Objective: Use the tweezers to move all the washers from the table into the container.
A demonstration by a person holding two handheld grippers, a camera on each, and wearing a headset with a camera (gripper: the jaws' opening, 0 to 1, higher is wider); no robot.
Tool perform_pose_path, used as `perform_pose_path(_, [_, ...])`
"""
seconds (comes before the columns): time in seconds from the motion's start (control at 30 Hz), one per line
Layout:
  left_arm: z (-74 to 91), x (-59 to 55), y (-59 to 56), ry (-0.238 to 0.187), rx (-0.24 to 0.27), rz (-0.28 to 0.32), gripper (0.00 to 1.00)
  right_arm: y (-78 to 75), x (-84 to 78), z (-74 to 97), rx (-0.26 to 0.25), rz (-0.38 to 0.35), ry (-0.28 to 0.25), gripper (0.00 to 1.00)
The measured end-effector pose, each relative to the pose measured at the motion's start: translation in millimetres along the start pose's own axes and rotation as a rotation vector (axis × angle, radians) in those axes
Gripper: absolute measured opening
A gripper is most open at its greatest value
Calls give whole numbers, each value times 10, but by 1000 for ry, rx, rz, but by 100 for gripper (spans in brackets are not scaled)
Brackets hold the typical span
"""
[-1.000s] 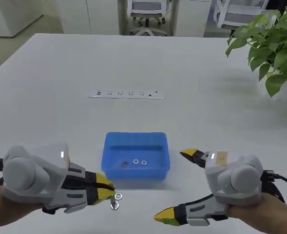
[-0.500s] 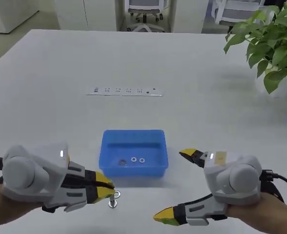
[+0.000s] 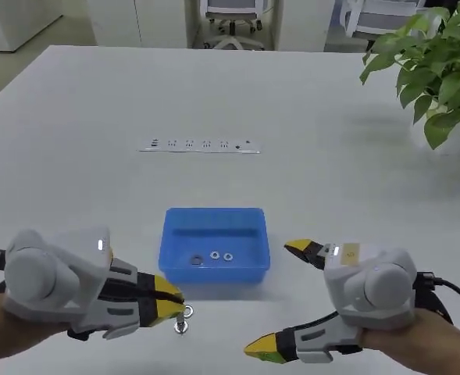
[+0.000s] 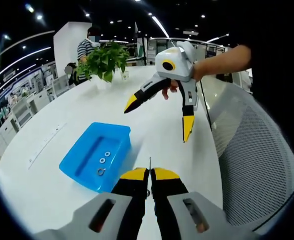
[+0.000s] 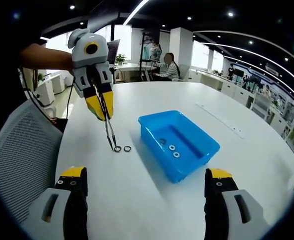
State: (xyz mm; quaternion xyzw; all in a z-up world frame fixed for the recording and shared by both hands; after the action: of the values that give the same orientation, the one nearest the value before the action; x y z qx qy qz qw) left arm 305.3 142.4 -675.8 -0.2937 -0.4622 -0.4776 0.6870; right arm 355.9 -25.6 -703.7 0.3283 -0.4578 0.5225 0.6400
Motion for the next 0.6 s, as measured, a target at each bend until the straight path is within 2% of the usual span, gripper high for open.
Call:
perform_pose_path(0.27, [-6, -2, -17, 8, -17, -6, 6, 36, 14, -46, 30, 7, -5, 96])
perform_pose_path(0.6, [10, -12, -8, 27, -47, -24, 6, 125, 60, -194, 112, 25, -20, 82])
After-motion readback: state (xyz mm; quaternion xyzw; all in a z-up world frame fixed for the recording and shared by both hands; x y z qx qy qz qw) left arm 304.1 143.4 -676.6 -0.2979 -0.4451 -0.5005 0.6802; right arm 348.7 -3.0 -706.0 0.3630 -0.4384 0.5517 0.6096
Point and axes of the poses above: the centre of the closed fingertips' face, and the gripper's own axes: z roughly backward along the fingers, y roughly to its left, x roughly out of its top, the point moved 6 cm from there along z, roughly backward along the fingers, and after that the axes turned 12 degrees about -y, right-handed, at the moved point
